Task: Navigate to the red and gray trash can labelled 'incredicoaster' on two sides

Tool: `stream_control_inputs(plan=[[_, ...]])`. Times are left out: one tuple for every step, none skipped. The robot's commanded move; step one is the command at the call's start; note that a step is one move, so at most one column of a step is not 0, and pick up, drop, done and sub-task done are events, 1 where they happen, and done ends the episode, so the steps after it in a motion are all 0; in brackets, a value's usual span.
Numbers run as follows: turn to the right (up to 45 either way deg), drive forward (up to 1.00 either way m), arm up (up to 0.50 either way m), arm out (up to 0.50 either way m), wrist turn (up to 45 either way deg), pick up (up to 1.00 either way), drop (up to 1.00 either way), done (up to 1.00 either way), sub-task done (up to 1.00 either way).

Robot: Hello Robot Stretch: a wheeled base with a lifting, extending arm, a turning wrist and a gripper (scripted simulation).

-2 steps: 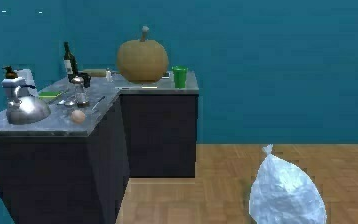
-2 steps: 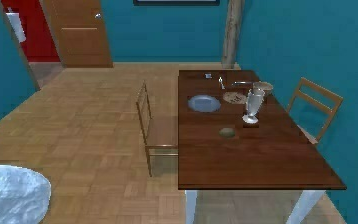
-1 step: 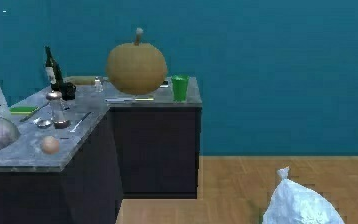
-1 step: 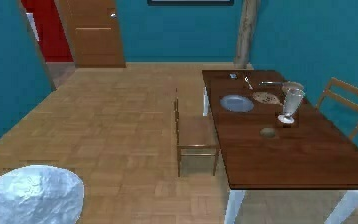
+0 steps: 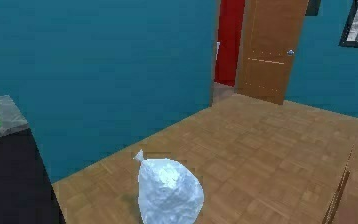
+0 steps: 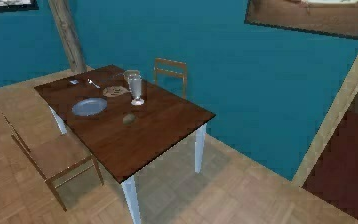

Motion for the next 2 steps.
stream_control_inputs(plan=[[9.0,0.00,0.00,0.00,0.0,0.00,0.00,0.00,0.00],[0.0,0.30,0.00,0.00,0.0,0.00,0.00,0.00,0.00]])
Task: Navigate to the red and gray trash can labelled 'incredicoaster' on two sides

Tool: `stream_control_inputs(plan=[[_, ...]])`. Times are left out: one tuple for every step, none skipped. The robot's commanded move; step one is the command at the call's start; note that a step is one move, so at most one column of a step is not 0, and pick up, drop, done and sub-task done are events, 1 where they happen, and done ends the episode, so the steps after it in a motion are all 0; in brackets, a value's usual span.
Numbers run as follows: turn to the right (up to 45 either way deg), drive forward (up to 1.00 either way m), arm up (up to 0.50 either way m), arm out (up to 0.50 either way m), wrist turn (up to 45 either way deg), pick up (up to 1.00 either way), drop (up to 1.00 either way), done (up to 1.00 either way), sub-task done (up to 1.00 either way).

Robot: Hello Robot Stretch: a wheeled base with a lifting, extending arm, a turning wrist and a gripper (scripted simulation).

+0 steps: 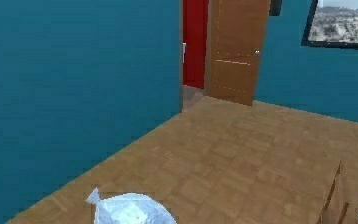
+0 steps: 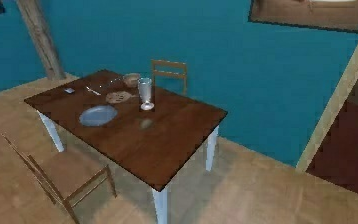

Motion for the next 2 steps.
stream_control_inputs(plan=[[15.0,0.00,0.00,0.00,0.0,0.00,0.00,0.00,0.00],[0.0,0.90,0.00,0.00,0.0,0.00,0.00,0.00,0.00]])
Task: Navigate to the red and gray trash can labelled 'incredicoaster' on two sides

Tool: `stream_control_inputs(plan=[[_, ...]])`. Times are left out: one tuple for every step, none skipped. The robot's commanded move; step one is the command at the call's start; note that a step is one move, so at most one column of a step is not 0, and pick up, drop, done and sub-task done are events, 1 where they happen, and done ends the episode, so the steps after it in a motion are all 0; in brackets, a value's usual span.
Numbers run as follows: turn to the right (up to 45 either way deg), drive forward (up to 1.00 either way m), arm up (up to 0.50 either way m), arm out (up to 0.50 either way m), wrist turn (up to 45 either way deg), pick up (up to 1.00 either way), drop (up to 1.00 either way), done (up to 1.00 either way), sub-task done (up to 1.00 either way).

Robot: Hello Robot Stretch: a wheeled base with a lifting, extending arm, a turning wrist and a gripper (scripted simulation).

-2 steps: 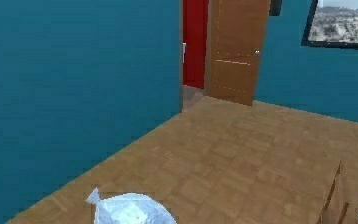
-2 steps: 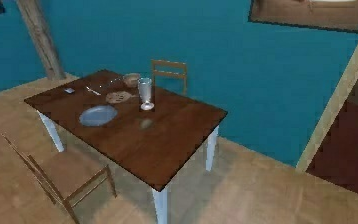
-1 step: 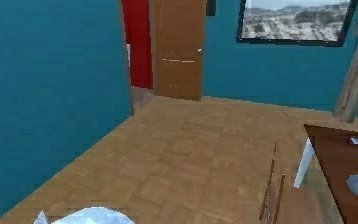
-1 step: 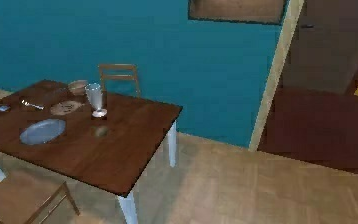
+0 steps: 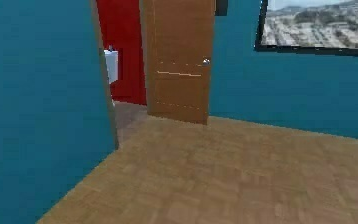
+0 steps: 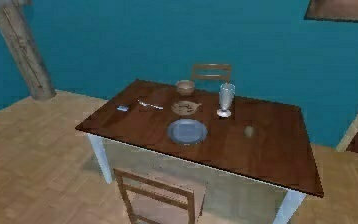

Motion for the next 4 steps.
stream_control_inputs(plan=[[27.0,0.00,0.00,0.00,0.0,0.00,0.00,0.00,0.00],[0.0,0.05,0.00,0.00,0.0,0.00,0.00,0.00,0.00],[-39.0,0.00,0.00,0.00,0.0,0.00,0.00,0.00,0.00],[0.0,1.00,0.00,0.00,0.0,0.00,0.00,0.00,0.00]])
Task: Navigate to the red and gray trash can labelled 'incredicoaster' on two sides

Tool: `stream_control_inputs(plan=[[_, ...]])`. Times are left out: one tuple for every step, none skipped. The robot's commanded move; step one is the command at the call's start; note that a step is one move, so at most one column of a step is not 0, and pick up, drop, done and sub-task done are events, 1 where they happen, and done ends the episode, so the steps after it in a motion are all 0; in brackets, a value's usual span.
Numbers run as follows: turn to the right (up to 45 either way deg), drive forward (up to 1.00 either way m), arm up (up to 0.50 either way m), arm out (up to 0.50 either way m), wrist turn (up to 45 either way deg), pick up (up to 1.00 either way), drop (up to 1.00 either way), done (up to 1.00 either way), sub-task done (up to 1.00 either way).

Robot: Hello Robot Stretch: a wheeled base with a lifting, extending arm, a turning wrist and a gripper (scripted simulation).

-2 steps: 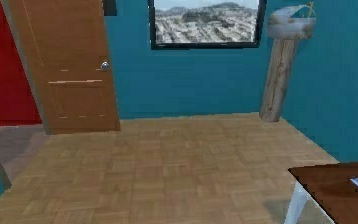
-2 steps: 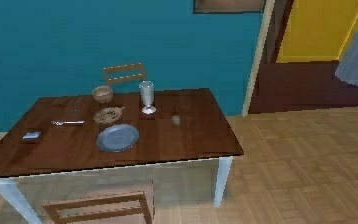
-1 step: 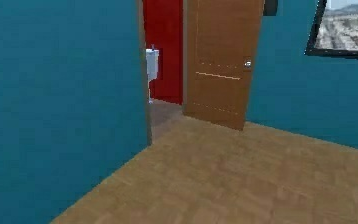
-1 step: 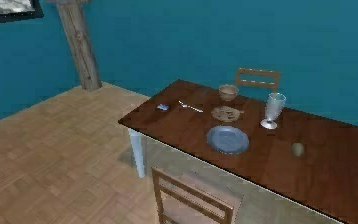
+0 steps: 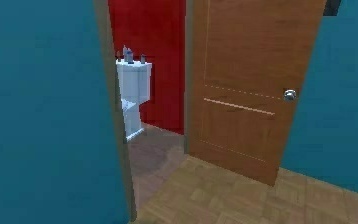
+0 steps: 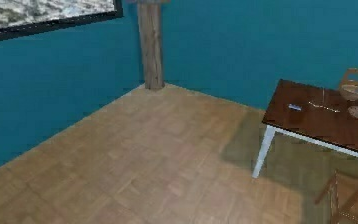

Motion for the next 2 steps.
stream_control_inputs(plan=[[-3.0,0.00,0.00,0.00,0.0,0.00,0.00,0.00,0.00],[0.0,1.00,0.00,0.00,0.0,0.00,0.00,0.00,0.00]])
